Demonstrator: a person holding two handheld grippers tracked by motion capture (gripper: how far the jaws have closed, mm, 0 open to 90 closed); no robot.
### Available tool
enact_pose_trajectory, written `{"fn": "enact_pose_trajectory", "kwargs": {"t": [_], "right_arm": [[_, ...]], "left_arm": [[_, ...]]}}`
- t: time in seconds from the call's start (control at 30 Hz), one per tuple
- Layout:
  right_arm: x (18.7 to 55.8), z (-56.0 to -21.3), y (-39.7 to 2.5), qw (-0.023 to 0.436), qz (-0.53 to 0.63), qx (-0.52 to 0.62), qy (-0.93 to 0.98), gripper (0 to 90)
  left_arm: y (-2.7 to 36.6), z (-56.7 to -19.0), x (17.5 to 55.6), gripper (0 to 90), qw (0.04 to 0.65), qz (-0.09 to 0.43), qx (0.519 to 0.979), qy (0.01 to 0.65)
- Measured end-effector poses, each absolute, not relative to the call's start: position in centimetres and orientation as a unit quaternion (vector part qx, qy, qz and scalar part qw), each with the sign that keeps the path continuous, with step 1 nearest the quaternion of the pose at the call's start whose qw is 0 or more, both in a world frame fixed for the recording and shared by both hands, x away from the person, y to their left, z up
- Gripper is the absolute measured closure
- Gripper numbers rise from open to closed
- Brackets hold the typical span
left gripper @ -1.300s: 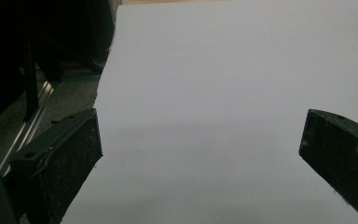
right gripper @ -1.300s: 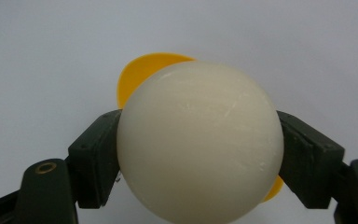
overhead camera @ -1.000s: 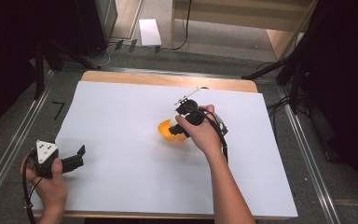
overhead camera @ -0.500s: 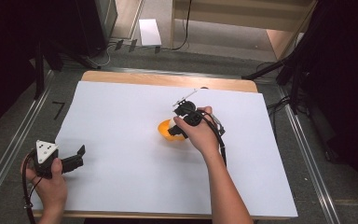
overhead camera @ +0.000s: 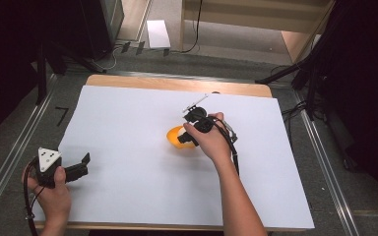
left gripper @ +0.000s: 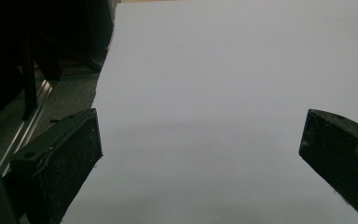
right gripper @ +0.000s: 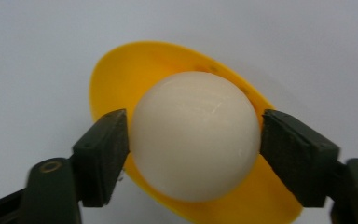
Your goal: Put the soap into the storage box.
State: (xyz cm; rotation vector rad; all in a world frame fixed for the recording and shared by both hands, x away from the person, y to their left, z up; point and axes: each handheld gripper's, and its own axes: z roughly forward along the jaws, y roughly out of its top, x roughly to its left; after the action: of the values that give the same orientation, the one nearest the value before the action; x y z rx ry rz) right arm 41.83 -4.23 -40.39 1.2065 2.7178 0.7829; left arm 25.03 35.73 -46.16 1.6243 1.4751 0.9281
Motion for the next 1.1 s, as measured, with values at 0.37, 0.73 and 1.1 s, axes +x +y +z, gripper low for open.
{"fn": "enact_pose_trajectory", "kwargs": {"t": [0.37,0.73,1.1], "right_arm": [[41.6,-39.6,-5.4,0.031,0.272,0.397,0.876,27.8],[40.3,-40.0,-7.0,0.055,0.284,0.414,0.863,12.4],[38.9,-40.3,-9.7,0.066,0.311,0.429,0.846,13.0]], "left_arm": [[35.7,-46.2,25.0,0.0,0.370,0.362,0.633,0.575],[35.7,-46.2,25.0,0.0,0.370,0.362,0.634,0.574],[35.6,-46.2,25.0,0.0,0.368,0.365,0.636,0.573]]}}
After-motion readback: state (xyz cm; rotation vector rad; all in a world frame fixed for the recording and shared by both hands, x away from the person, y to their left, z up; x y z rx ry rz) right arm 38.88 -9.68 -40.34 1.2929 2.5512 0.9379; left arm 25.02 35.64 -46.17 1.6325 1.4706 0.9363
